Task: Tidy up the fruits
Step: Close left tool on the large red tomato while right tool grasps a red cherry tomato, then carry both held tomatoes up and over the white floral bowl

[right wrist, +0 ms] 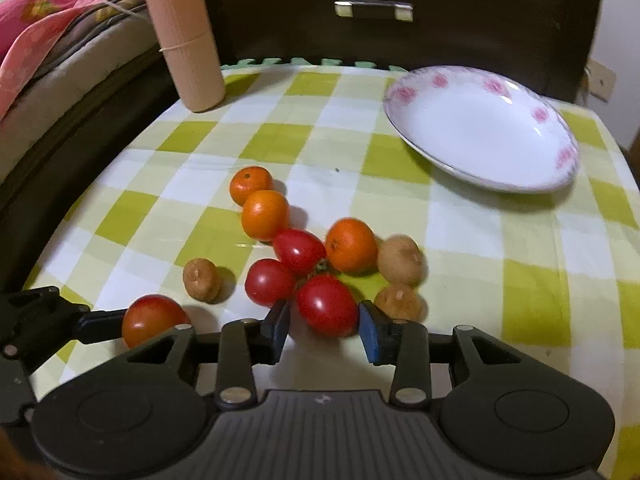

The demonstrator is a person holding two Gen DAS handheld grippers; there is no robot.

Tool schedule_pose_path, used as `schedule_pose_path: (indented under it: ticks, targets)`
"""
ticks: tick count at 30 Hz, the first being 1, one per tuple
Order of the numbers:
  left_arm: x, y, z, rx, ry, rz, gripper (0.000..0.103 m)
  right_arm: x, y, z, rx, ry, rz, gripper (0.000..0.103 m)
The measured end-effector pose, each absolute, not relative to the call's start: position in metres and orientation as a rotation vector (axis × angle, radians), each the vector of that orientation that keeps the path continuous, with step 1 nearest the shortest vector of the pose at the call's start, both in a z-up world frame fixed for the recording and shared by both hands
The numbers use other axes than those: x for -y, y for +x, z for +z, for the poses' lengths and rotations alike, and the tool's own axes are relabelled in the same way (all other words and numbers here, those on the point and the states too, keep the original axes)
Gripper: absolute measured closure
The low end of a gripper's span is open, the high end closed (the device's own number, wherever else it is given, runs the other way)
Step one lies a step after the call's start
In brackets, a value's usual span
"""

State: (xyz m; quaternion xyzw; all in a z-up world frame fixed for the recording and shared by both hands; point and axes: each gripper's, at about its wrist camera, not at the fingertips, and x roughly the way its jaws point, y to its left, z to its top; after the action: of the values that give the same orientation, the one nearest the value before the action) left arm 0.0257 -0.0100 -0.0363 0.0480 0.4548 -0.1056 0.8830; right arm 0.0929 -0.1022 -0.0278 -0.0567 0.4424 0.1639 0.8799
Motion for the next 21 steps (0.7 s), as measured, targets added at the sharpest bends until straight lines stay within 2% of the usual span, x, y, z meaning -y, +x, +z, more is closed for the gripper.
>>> schedule_pose_path:
  ticks: [4, 6, 8, 16, 18, 21]
  targets:
    - [0.008, 0.03, -0.037, -0.949, 0.087, -0.203, 0.023, 0.101, 0.092, -0.028, -0.911, -0.141, 0.35, 0.067]
    - [0.007, 0.031, -0.037, -0.949, 0.078, -0.202, 0.023, 0.102, 0.09, -0.029, -0.909, -0.147, 0.34, 0.072]
    - [0.009, 0.031, -0.038, -0.943, 0.093, -0.196, 0.024, 0.101, 0.085, -0.029, -0.908, -0.157, 0.335, 0.072]
    - [0.008, 0.031, -0.035, -0.913, 0.109, -0.177, 0.047, 0.113, 0.075, -0.024, -0.919, -0.076, 0.333, 0.073]
    - [0.007, 0.031, -0.034, -0.914, 0.114, -0.173, 0.051, 0.117, 0.072, -0.022, -0.911, -0.062, 0.325, 0.073]
    - [0.007, 0.031, -0.033, -0.921, 0.112, -0.173, 0.051, 0.123, 0.068, -0.016, -0.898, -0.041, 0.312, 0.073]
